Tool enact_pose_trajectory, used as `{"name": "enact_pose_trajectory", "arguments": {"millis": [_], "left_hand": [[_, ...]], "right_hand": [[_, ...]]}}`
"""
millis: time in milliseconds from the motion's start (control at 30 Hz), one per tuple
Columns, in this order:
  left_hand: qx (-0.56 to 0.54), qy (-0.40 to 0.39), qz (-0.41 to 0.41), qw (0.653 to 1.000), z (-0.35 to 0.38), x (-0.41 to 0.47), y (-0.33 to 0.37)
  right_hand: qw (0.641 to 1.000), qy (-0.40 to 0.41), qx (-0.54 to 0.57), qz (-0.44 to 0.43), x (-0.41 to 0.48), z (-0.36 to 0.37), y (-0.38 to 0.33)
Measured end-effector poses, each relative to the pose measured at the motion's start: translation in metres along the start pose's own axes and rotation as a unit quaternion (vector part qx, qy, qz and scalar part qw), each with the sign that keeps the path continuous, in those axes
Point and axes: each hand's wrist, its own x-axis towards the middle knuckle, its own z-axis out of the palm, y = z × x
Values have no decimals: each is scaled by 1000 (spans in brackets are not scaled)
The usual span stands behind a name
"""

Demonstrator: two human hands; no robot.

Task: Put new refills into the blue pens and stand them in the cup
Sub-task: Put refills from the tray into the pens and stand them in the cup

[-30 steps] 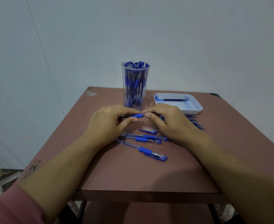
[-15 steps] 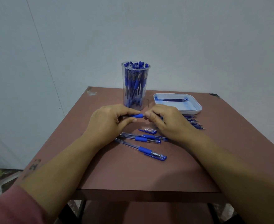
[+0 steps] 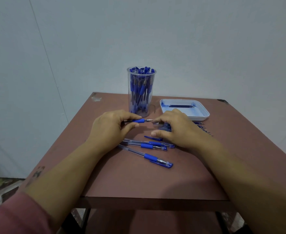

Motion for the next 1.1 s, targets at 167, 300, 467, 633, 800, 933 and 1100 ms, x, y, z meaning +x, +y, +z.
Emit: {"name": "enact_pose_trajectory", "arguments": {"millis": [167,300,467,633,800,933,1100], "left_hand": [[-2,-4,2,1000,-1,0,-3],[-12,-11,-4,1000,-1,-1,-2],[-14,-17,-9,1000,-3,-2,-1],[-9,-36,24,999,-1,-2,4],[9,0,65,998,0,-2,10],[6,-9,68,998,-1,-2,11],[44,-16,59,997,-1,0,18]], "right_hand": [[995,-79,-57,14,-4,-2,1],[999,-31,11,21,-8,-8,-5],[996,15,66,58,-11,-15,-6],[995,21,97,34,-11,-10,-12],[987,67,144,14,-6,-2,-13],[983,91,162,-10,-8,2,-13],[984,63,169,-8,-5,7,-10]]}}
